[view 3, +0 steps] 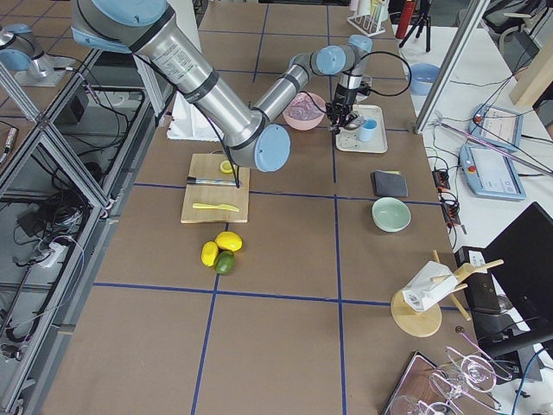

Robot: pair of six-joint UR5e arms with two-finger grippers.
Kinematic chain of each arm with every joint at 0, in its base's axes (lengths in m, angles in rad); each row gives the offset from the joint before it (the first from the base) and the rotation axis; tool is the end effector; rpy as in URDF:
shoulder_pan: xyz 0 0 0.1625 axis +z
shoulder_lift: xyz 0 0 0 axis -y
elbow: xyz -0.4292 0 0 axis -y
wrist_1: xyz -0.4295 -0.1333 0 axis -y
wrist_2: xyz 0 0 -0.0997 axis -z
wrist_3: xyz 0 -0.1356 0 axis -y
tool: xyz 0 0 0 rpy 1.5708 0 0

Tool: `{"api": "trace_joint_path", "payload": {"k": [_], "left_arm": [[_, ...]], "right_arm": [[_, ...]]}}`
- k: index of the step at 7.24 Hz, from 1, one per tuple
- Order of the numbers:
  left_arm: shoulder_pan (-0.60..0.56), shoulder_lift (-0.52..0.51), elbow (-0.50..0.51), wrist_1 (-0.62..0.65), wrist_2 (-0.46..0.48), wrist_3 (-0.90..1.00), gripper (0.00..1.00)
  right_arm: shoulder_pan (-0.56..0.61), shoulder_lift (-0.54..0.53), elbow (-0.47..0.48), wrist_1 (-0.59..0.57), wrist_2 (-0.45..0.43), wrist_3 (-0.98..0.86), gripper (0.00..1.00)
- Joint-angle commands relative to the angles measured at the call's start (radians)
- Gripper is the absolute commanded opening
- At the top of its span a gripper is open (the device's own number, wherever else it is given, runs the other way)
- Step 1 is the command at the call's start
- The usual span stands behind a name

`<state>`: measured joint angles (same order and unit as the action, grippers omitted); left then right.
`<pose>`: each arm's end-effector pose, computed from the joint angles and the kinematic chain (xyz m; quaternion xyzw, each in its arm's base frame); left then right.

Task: Put ice in cup with scoop
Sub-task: 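Tilt the scoop over the small blue cup to pour ice in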

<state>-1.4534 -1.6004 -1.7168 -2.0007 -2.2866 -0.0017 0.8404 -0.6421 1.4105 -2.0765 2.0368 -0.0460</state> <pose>0.0234 -0.5770 0.5439 0.2589 0.3504 0.1560 0.8865 -0.4667 -0.6295 0.2121 0.0432 -0.2584 -0.3931 0.8814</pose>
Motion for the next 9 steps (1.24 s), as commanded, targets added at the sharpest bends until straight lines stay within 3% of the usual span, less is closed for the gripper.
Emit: {"api": "trace_joint_path", "payload": {"k": [1, 5, 7, 9], "left_arm": [[-0.001, 0.007, 0.0, -0.001, -0.001, 0.003, 1.0], [-0.001, 0.008, 0.005, -0.006, -0.002, 0.003, 1.0], [-0.001, 0.008, 0.002, -0.006, -0.002, 0.003, 1.0], [-0.001, 0.008, 0.0, -0.006, -0.004, 0.003, 1.0]], "right_arm": [[0.002, 0.058, -0.064, -0.037, -0.001, 0.0, 0.0], [0.022, 0.073, -0.132, -0.056, 0.002, 0.0, 0.0], [0.017, 0.158, -0.25, -0.091, 0.003, -0.002, 0.0], [0.017, 0.197, -0.257, -0.161, -0.006, -0.011, 0.0]]}}
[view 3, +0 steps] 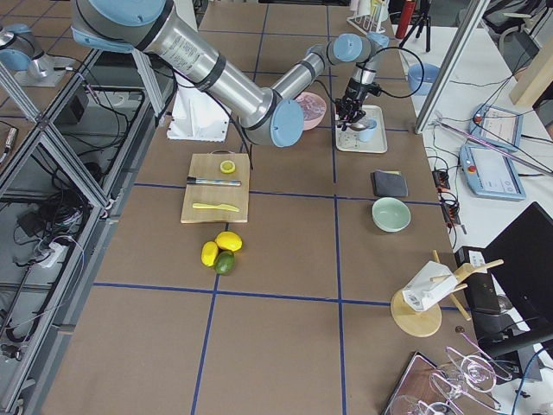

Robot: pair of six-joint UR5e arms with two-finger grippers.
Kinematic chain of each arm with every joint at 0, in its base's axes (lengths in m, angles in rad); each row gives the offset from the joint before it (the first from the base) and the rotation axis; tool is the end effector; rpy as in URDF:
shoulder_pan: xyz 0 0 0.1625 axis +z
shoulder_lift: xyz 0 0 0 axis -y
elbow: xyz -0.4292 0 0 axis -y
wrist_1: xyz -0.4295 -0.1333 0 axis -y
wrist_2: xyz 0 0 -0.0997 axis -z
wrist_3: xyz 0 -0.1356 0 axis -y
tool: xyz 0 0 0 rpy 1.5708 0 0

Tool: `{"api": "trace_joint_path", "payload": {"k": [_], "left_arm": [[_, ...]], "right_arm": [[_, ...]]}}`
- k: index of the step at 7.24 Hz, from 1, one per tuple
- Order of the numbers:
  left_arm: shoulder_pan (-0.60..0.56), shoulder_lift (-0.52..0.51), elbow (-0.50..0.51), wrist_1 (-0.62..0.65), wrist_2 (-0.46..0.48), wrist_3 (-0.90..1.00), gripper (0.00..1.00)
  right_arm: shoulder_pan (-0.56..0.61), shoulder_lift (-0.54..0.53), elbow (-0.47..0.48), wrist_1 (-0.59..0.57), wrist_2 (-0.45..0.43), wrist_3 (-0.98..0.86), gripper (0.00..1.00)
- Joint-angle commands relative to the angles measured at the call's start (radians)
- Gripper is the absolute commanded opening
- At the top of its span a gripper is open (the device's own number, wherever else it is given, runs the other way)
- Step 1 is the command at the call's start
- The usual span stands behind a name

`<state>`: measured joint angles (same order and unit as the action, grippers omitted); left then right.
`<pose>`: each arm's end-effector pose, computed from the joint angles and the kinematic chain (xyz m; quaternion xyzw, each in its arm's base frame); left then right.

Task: Put ice in cup with scoop
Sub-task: 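Tilt the scoop over the small blue cup to pour ice in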

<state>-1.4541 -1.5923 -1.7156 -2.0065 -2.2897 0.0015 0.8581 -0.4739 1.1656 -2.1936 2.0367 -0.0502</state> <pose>0.0230 -0.5740 0.5481 0.2577 0.3514 0.1569 0.8863 -0.4817 -0.6681 0.1984 -0.0433 -0.2291 -0.3694 0.8996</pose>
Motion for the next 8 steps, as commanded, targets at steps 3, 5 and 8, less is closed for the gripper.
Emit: {"api": "trace_joint_path", "payload": {"k": [3, 5, 8], "left_arm": [[0.0, -0.001, 0.002, -0.002, -0.001, 0.002, 1.0], [0.0, -0.002, 0.002, -0.002, -0.001, 0.002, 1.0], [0.0, -0.002, 0.004, 0.002, -0.001, 0.002, 1.0]], "right_arm": [[-0.004, 0.096, -0.084, -0.094, -0.009, -0.014, 0.0], [-0.004, 0.096, -0.08, -0.109, -0.015, -0.014, 0.0], [-0.004, 0.093, -0.066, -0.138, -0.015, -0.016, 0.0]]}}
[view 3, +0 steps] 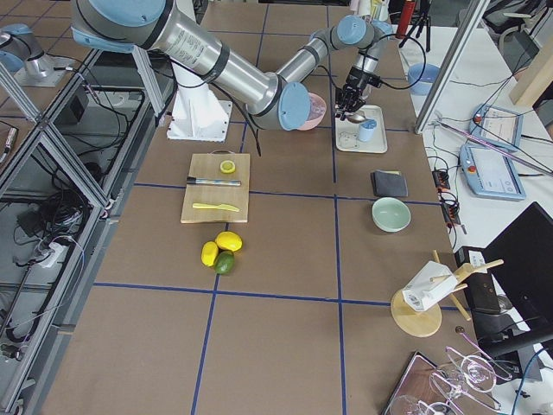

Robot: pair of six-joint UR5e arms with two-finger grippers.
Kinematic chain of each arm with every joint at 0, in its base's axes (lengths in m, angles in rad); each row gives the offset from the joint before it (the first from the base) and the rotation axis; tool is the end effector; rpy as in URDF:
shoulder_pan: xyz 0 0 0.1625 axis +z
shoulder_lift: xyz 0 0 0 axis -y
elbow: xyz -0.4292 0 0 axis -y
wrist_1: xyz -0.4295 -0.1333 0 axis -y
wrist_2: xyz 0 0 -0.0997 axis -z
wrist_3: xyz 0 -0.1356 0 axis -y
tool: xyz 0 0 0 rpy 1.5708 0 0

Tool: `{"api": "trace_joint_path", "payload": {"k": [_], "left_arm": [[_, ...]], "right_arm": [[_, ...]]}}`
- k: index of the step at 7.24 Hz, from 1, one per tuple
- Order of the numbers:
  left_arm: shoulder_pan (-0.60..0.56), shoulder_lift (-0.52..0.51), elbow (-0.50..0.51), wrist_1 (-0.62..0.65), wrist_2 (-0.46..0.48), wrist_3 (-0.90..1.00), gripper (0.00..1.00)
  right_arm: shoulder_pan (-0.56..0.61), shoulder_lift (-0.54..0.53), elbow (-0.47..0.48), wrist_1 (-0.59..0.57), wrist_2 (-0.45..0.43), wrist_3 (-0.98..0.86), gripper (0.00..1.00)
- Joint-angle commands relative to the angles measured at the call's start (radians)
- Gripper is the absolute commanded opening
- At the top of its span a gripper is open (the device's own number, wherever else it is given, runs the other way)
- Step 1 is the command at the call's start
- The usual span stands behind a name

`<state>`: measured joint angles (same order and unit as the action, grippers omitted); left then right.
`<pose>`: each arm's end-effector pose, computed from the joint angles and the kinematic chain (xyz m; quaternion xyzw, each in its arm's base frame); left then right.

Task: Put ice in cup with scoop
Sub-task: 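Carry the empty scoop back and lower it onto the table with the right gripper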

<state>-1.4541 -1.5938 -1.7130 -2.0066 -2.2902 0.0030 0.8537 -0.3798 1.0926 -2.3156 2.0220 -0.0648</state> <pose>0.0231 -0.5746 0.5487 0.2575 0.3514 0.1575 0.8862 -0.4825 -0.6663 0.1659 -0.0864 -0.2069 -0.3681 0.9024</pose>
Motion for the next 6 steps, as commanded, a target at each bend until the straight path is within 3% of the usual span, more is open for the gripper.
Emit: {"api": "trace_joint_path", "payload": {"k": [1, 2, 3, 4, 5, 6], "left_arm": [[0.0, 0.0, 0.0, 0.002, 0.0, -0.001, 1.0], [0.0, 0.0, 0.0, 0.003, 0.0, -0.001, 1.0], [0.0, 0.0, 0.0, 0.005, 0.0, -0.001, 1.0], [0.0, 0.0, 0.001, 0.005, 0.0, -0.001, 1.0], [0.0, 0.0, -0.002, 0.006, -0.002, -0.001, 1.0], [0.0, -0.002, -0.002, 0.008, -0.002, -0.001, 1.0]], "right_arm": [[0.001, -0.011, 0.033, -0.034, 0.0, -0.001, 0.0], [0.02, -0.075, 0.134, -0.071, 0.003, 0.003, 0.0], [0.051, -0.266, 0.412, -0.065, 0.018, 0.016, 0.0], [0.076, -0.354, 0.514, -0.065, 0.02, 0.022, 0.0], [0.094, -0.388, 0.554, -0.074, 0.021, 0.046, 0.0], [0.09, -0.504, 0.678, -0.073, 0.024, 0.182, 0.0]]}}
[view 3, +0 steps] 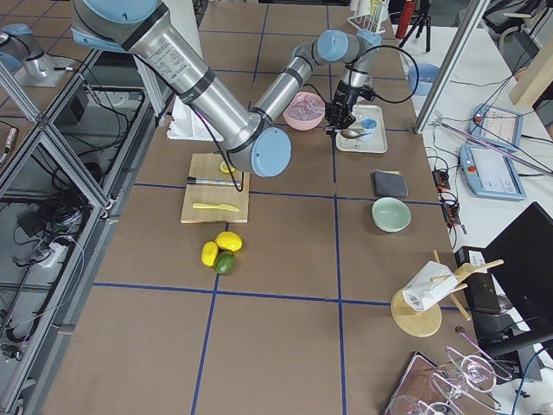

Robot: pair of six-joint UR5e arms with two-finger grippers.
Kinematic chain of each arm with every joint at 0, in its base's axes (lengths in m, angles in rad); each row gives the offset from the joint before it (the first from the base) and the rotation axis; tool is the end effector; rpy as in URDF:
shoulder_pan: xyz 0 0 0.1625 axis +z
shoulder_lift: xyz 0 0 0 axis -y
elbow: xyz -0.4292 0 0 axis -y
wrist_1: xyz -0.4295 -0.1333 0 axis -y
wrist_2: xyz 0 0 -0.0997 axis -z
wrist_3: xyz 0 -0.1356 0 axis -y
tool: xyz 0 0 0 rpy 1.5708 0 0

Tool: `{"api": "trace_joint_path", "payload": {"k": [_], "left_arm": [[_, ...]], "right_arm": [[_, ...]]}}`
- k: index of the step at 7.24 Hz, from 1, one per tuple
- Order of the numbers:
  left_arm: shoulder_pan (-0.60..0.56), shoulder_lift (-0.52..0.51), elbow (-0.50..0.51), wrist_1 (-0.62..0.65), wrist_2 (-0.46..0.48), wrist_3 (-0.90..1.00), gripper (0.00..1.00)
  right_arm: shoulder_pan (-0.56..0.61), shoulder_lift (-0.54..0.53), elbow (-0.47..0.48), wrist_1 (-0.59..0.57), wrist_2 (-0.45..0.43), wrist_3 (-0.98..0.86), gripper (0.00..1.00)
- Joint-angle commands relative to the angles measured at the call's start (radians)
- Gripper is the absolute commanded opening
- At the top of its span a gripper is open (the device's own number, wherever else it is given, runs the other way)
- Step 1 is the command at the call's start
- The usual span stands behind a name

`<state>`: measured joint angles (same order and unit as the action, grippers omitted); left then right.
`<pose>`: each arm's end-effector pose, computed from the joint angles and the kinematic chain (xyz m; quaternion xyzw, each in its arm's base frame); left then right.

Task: Put ice in cup with scoop
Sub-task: 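Carry the empty scoop back and lower it onto the table with the right gripper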

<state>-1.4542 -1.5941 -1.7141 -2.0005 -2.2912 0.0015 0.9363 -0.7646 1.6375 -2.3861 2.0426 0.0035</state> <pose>0.0231 -0.5745 0.5487 0.2551 0.3522 0.1561 0.8869 -0.3526 -0.6000 0.2454 -0.0467 -0.2306 -0.3080 0.9218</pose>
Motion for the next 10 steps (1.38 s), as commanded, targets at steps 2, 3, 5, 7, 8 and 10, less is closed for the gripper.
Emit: {"api": "trace_joint_path", "payload": {"k": [2, 3, 5, 7, 8, 10], "left_arm": [[0.0, -0.001, 0.005, 0.002, 0.001, -0.003, 1.0], [0.002, 0.0, 0.019, 0.002, 0.004, -0.003, 1.0], [0.002, 0.0, 0.024, 0.002, 0.01, -0.009, 1.0], [0.002, 0.002, 0.027, 0.003, 0.01, -0.012, 1.0], [0.003, 0.002, 0.028, 0.003, 0.01, -0.012, 1.0], [0.003, 0.0, 0.031, 0.003, 0.009, -0.012, 1.0]], "right_arm": [[0.01, -0.316, 0.28, 0.022, 0.008, 0.259, 0.0], [0.012, -0.373, 0.284, 0.036, 0.01, 0.303, 0.0], [0.006, -0.584, 0.367, 0.226, 0.034, 0.396, 0.0], [-0.057, -0.746, 0.36, 0.535, 0.053, 0.618, 0.0], [-0.085, -0.757, 0.36, 0.58, 0.06, 0.709, 0.0], [-0.128, -0.756, 0.326, 0.617, 0.115, 0.797, 0.0]]}}
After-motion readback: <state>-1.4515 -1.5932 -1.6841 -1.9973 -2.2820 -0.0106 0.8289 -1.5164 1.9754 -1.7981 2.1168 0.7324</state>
